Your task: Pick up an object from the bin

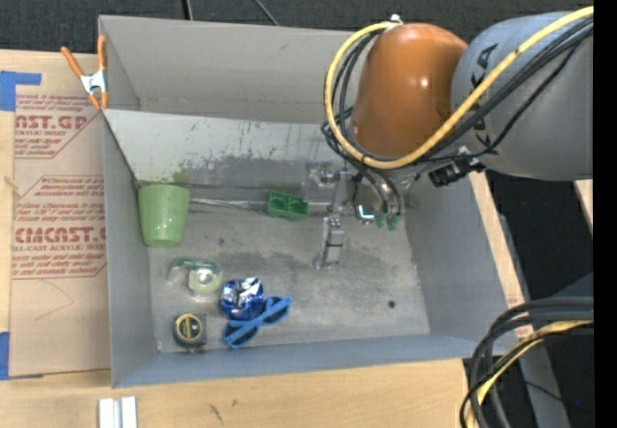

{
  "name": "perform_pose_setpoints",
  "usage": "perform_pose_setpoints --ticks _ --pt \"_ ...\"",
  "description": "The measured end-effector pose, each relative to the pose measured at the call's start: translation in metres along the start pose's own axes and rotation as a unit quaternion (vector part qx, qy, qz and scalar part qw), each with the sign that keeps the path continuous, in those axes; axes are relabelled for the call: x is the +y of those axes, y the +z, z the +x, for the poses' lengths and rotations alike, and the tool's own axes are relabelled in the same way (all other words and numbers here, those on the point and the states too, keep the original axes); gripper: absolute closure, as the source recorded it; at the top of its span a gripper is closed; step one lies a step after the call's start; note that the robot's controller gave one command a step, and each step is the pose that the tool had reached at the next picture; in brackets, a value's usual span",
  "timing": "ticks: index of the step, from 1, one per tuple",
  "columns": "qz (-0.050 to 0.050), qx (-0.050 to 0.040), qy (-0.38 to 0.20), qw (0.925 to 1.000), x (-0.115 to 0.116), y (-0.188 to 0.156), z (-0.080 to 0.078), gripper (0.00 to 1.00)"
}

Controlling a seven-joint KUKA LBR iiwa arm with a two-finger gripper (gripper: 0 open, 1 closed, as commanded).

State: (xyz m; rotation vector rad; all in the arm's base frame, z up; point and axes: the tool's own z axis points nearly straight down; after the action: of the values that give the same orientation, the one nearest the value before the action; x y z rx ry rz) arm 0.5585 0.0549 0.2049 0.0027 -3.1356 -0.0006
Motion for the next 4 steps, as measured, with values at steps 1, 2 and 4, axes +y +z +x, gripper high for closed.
perform_pose_setpoints --ticks 1,2,4 --pt "0.000 0.0001 -0.156 0.9877 0.048 0.126 0.047 0.00" --pt "0.000 -0.0076 -0.182 0.9832 0.098 0.135 0.067 0.00" --pt "0.000 -0.0083 -0.181 0.9834 0.098 0.014 0.043 1.00"
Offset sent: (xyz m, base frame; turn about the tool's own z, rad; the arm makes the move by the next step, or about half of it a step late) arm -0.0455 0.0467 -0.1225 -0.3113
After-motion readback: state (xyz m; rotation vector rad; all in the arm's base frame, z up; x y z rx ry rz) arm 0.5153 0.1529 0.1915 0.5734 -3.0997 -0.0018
